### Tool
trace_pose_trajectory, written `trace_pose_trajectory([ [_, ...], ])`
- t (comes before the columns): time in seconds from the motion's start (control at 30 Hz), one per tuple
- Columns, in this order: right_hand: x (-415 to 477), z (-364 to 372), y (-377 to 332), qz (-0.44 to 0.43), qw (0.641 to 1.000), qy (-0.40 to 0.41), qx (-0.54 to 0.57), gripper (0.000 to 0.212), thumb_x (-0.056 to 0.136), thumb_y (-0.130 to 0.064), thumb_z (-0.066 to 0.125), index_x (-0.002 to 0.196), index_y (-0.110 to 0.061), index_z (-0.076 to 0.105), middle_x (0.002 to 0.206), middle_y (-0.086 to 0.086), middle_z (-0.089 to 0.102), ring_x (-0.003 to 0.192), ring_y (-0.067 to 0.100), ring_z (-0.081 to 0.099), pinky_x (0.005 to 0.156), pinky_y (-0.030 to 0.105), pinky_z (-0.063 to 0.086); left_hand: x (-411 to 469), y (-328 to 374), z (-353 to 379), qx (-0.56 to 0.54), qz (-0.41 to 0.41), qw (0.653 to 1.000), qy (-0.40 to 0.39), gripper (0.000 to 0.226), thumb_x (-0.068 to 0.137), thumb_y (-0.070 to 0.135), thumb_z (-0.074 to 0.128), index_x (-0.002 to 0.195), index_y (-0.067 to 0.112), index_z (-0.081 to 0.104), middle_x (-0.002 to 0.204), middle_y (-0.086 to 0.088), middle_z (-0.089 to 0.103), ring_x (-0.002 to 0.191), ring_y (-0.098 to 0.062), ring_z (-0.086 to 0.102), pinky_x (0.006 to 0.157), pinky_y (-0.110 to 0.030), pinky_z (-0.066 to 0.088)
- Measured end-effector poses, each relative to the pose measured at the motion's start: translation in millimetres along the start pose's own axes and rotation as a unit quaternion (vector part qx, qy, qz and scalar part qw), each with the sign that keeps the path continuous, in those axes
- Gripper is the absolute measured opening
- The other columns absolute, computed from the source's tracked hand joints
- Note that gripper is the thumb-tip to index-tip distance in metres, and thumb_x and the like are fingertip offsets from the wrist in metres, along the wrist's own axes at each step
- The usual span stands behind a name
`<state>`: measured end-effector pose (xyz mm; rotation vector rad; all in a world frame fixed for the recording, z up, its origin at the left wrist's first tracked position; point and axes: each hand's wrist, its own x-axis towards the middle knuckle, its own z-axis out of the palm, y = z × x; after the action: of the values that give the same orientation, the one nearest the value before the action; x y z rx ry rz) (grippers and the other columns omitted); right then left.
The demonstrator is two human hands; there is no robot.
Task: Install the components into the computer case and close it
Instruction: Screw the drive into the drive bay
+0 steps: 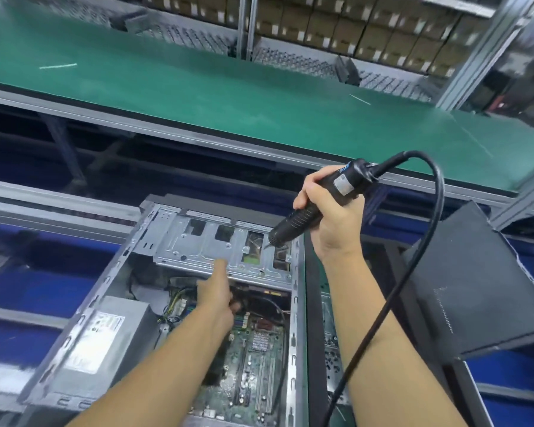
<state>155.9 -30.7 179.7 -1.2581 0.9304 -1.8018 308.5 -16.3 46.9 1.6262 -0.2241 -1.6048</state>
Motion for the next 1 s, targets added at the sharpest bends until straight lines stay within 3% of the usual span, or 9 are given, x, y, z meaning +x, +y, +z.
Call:
trace_pose_trajectory([
  [0.1,4,13,13,0.011,1.0,-0.002,-0.021,0.026,0.079,-0.005,0.066,0.079,-0.03,0.069,0.069,-0.001,0.063,0.062,0.029,0.054,0.069,0.042,0.047,15,2,-1,-0.028,-0.035,0.996,-0.08,0.056,0.088,0.044,0.068,0.125,0.008,0.047,0.128,-0.006,0.046,0.107,-0.025,0.051,0.082,-0.037,0.05],
  [0.17,7,19,21,0.019,0.999,0.0,-0.035,0.026,0.078,-0.005,0.066,0.079,-0.03,0.069,0.07,0.0,0.063,0.063,0.029,0.053,0.068,0.042,0.048,24,2,0,-0.039,-0.066,0.991,-0.111,0.074,0.084,0.04,0.075,0.14,0.004,0.042,0.15,-0.011,0.038,0.133,-0.03,0.042,0.106,-0.039,0.043],
  [0.23,11,22,30,0.026,0.999,0.004,-0.044,0.025,0.078,-0.004,0.066,0.079,-0.03,0.068,0.071,0.001,0.063,0.063,0.029,0.054,0.069,0.042,0.049,31,1,1,-0.049,-0.078,0.986,-0.139,0.073,0.081,0.033,0.079,0.141,0.006,0.045,0.15,-0.018,0.042,0.134,-0.033,0.045,0.115,-0.042,0.035],
  [0.33,16,23,40,0.032,0.998,0.005,-0.048,0.026,0.078,-0.004,0.066,0.079,-0.03,0.068,0.071,0.001,0.063,0.065,0.029,0.054,0.07,0.042,0.05,38,0,3,-0.059,-0.075,0.983,-0.159,0.058,0.082,0.021,0.08,0.13,0.005,0.052,0.143,-0.019,0.049,0.12,-0.028,0.056,0.116,-0.041,0.033],
  [0.43,19,23,49,0.042,0.997,0.003,-0.059,0.025,0.077,-0.006,0.066,0.077,-0.031,0.068,0.072,0.001,0.063,0.067,0.029,0.054,0.071,0.044,0.051,41,-5,4,-0.059,-0.069,0.984,-0.155,0.047,0.084,0.021,0.077,0.124,0.006,0.058,0.146,-0.009,0.046,0.131,-0.024,0.045,0.116,-0.04,0.028],
  [0.53,19,24,58,0.053,0.997,0.006,-0.057,0.024,0.077,-0.006,0.067,0.077,-0.031,0.068,0.071,0.001,0.062,0.065,0.029,0.053,0.07,0.045,0.05,43,-7,4,-0.076,-0.073,0.98,-0.169,0.028,0.085,0.019,0.076,0.107,0.009,0.063,0.143,-0.006,0.05,0.126,-0.022,0.049,0.116,-0.042,0.026],
  [0.63,19,26,64,0.058,0.997,0.0,-0.048,0.024,0.078,-0.005,0.066,0.08,-0.029,0.068,0.07,0.001,0.062,0.062,0.027,0.054,0.069,0.044,0.05,44,-6,4,-0.087,-0.068,0.98,-0.165,0.033,0.084,0.018,0.077,0.11,0.005,0.062,0.143,-0.005,0.048,0.139,-0.025,0.037,0.117,-0.045,0.023],
  [0.8,21,26,66,0.051,0.997,-0.005,-0.052,0.023,0.08,-0.005,0.067,0.083,-0.028,0.068,0.071,0.002,0.063,0.062,0.026,0.056,0.069,0.043,0.051,44,-7,2,-0.1,-0.051,0.977,-0.181,0.054,0.083,0.019,0.079,0.128,0.0,0.056,0.15,-0.01,0.043,0.144,-0.026,0.03,0.118,-0.045,0.021],
  [1.0,21,23,66,0.058,0.997,-0.003,-0.057,0.024,0.081,-0.006,0.066,0.083,-0.029,0.068,0.072,0.0,0.064,0.062,0.024,0.057,0.07,0.042,0.051,40,-6,0,-0.106,-0.058,0.972,-0.203,0.053,0.083,0.021,0.077,0.128,-0.001,0.057,0.149,-0.016,0.043,0.142,-0.03,0.034,0.121,-0.047,0.019],
])
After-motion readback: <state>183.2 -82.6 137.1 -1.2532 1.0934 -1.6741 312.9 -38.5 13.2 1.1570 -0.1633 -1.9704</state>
